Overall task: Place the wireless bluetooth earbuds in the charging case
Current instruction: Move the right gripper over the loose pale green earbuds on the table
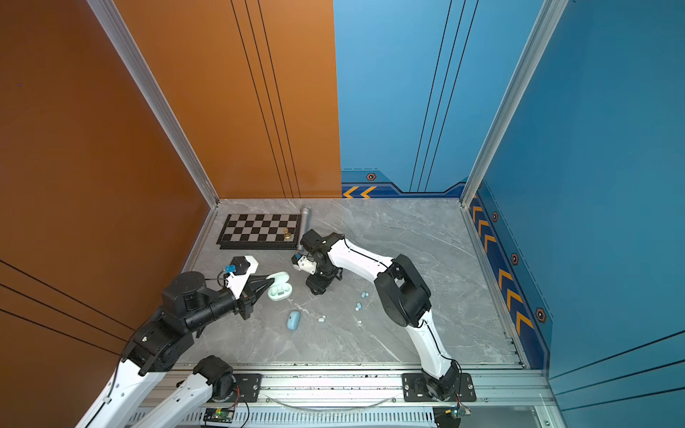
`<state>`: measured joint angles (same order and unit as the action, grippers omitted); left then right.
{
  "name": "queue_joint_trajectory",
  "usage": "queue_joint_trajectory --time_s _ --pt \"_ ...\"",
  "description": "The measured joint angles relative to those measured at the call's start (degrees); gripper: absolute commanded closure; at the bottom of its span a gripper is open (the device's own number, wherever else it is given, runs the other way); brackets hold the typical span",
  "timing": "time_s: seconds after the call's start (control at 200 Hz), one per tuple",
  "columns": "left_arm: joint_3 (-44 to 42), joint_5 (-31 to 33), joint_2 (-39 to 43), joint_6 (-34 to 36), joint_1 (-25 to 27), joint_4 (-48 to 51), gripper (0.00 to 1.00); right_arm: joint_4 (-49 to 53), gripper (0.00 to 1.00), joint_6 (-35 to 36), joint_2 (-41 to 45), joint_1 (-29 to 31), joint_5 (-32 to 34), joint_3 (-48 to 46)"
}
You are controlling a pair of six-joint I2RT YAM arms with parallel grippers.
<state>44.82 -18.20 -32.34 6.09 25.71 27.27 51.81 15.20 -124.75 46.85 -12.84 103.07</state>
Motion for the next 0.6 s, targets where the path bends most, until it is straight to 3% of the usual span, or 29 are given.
queue_joint_trajectory --time_s 0.265,0.601 --pt "-0.2 0.0 0.5 0.0 -0.8 0.0 1.00 0.3 0.46 0.5 -2.9 0.7 3.9 3.9" --pt "-0.6 0.0 0.7 0.0 -1.0 0.0 1.00 0.3 0.50 0.5 -6.6 -0.1 4.2 4.6"
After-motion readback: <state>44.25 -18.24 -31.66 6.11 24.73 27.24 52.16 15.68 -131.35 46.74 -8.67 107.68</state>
